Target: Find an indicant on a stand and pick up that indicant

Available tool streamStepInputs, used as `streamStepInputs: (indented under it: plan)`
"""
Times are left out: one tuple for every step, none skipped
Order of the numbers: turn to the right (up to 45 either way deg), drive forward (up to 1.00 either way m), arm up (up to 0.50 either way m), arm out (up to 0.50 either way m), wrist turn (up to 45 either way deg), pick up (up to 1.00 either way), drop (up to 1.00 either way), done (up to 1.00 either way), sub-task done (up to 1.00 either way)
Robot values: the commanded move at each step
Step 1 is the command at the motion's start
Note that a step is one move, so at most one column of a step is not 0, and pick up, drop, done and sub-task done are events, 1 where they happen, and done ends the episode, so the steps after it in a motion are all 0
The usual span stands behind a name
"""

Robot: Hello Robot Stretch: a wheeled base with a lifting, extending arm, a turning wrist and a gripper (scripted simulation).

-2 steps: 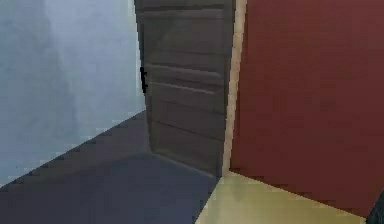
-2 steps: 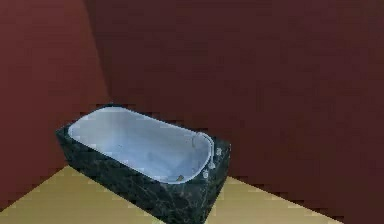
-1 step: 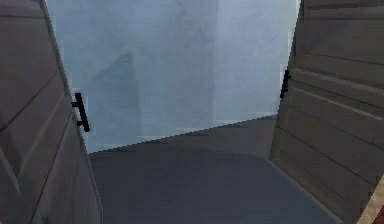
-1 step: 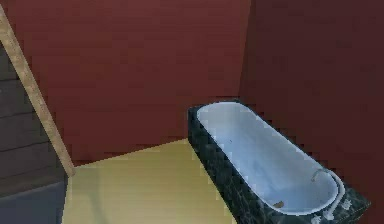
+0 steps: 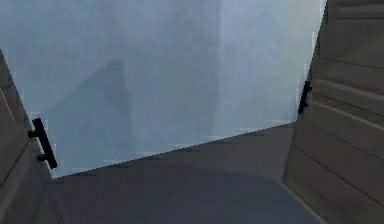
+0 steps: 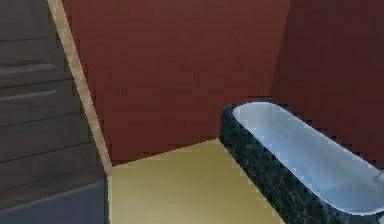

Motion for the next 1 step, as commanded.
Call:
streamStepInputs:
  plan:
    - [12.0, 0.00, 0.00, 0.00, 0.0, 0.00, 0.00, 0.00, 0.00]
